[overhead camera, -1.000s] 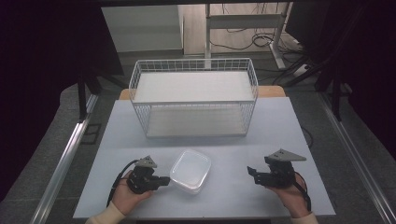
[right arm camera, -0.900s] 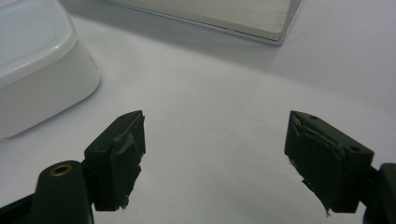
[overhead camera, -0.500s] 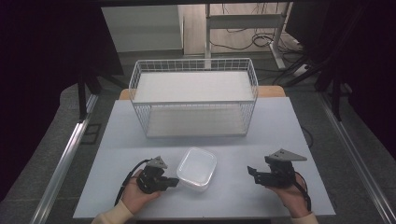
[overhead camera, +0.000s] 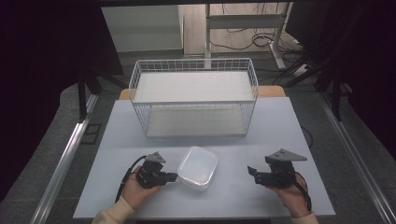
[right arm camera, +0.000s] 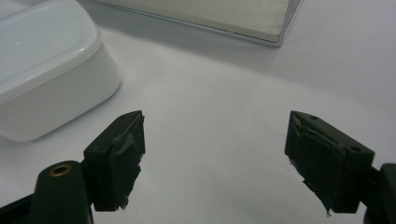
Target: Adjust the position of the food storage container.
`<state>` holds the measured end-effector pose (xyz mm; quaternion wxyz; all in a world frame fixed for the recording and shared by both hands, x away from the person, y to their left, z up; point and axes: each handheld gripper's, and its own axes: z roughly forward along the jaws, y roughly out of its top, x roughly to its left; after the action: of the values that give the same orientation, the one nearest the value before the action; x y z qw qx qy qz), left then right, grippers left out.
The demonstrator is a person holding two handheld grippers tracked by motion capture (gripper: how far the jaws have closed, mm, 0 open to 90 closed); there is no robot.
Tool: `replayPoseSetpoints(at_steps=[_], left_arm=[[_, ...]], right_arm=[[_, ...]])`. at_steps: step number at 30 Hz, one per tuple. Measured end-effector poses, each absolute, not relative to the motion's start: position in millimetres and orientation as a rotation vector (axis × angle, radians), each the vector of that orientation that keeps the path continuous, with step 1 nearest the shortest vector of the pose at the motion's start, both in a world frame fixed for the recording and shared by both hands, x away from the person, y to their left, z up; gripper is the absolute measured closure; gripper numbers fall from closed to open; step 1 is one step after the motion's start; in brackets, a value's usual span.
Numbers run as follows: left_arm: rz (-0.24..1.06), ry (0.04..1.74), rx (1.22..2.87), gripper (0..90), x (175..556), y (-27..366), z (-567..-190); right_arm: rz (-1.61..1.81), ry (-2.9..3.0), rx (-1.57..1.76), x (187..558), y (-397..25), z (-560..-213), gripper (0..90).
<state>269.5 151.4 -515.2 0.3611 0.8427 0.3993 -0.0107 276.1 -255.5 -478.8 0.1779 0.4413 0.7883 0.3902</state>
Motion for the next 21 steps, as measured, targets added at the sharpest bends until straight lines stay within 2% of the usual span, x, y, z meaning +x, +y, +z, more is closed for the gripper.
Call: replayPoseSetpoints(at_steps=[21], left_arm=[[-0.044, 0.946, 2.207, 90.0, 267.0, 124.5, -514.7]], right_arm=[[1.100, 2.236, 1.241, 275.9, -254.7, -479.5, 20.3]])
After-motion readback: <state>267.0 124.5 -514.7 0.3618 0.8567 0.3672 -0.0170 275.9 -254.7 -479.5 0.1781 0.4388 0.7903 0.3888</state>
